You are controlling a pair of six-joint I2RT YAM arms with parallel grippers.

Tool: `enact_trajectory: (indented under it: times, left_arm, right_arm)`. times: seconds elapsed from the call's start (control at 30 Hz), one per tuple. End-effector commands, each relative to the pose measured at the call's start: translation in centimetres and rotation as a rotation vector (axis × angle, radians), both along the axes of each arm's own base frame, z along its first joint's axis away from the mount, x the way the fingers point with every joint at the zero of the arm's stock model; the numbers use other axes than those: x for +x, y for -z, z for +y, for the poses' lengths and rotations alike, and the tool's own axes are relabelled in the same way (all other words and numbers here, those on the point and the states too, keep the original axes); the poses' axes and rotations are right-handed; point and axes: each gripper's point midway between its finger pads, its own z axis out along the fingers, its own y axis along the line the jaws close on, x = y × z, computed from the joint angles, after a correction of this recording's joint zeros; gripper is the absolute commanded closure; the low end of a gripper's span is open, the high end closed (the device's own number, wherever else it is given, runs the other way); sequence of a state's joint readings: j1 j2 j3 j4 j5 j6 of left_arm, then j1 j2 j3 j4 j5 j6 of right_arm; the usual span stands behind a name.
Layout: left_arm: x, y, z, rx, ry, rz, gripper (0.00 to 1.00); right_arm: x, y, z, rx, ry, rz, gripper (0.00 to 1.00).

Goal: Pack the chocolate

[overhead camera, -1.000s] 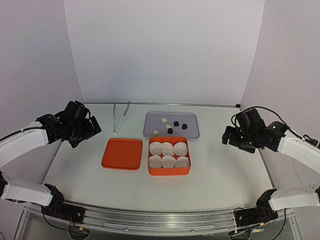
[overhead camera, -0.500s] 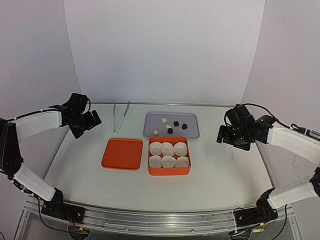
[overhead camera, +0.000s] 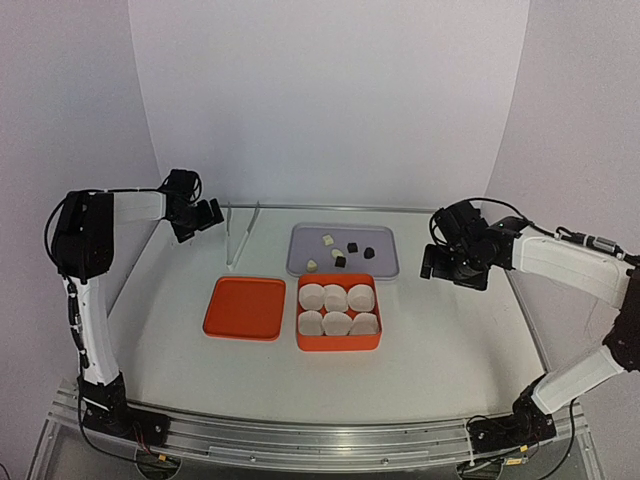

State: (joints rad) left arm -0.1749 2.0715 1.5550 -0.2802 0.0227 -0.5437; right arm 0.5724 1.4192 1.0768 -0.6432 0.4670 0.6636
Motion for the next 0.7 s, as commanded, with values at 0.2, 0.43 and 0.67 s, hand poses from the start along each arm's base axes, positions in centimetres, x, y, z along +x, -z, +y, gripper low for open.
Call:
enact_trajectory:
  times: [0.2,0.43,0.67]
  left_arm:
    - [6.2,3.0,-3.3,0.016,0.191,-0.036,0.1]
    - [7.4,5.3,-3.8,0.145,0.183,-0.016,0.24]
    - [8.4,7.6,-3.1,0.296,0.099,0.005,0.43]
  right_arm:
    - [0.0,-0.1,-0.3,-0.021,0.0,-0.01,0.03]
    - [-0.9,1.0,-0.7,-0.012,0.024,0.014,0.03]
    - [-1.0,1.5,-0.5,0.006,0.03,0.032,0.03]
